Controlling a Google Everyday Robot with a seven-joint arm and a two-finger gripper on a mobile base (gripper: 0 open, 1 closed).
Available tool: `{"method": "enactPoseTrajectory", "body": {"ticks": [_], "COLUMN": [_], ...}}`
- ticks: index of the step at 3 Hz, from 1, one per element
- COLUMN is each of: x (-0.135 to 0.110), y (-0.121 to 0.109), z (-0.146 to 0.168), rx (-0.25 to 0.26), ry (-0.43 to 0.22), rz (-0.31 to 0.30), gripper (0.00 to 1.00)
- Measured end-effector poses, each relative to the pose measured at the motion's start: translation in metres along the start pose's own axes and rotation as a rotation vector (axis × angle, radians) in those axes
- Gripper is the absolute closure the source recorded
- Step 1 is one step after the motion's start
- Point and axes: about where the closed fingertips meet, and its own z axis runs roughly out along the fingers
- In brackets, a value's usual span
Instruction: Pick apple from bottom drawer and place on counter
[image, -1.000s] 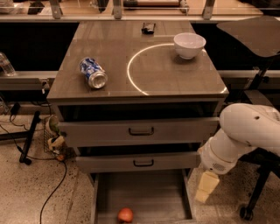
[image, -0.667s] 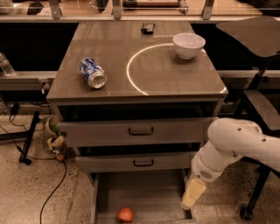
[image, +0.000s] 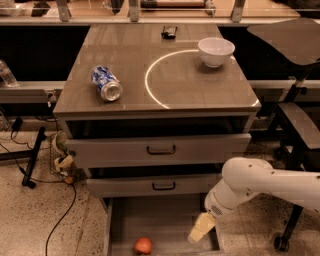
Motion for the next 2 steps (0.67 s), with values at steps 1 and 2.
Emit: {"method": "enactPoseTrajectory", "body": {"ticks": [1,2], "x": [-0.0063,-0.0063], "y": [-0.0036,-0.0036], "z": [0.033,0.033], "rx": [-0.002,-0.002], "ry": [-0.053,-0.053], "rz": [0.081,0.081], "gripper": [0.0,0.0]}}
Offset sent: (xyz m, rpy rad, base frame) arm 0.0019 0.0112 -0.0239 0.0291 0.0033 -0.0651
